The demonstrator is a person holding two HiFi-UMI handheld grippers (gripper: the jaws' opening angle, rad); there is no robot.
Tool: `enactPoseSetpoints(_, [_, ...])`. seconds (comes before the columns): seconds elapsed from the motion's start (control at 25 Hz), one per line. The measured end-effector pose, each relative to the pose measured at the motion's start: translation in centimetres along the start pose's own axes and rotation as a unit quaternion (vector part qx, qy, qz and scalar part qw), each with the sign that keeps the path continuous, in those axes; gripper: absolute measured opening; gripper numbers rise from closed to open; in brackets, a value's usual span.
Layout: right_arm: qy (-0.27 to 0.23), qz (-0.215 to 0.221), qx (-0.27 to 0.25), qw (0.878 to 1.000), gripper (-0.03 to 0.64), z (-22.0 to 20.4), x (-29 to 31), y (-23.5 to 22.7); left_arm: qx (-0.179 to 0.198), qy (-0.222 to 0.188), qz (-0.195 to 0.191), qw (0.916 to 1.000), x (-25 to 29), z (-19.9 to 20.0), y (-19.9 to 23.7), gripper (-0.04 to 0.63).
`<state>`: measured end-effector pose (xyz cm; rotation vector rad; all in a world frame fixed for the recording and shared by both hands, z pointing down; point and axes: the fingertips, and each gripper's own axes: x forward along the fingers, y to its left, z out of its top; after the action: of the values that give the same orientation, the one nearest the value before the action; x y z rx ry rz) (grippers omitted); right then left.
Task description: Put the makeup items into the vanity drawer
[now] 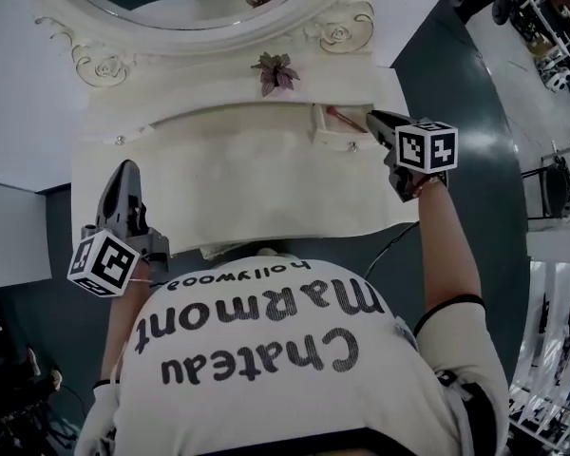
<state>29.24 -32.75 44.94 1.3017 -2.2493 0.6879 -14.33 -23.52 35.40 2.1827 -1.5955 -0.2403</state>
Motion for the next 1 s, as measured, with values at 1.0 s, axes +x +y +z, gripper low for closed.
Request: enactPoseSetpoints(1.0, [-0.247, 0.004, 0.167, 0.955, 0.041, 1.2, -3.1, 26.6, 0.021, 0.09, -0.123, 0.9882, -5.3, -2.7, 0.0, 0.008])
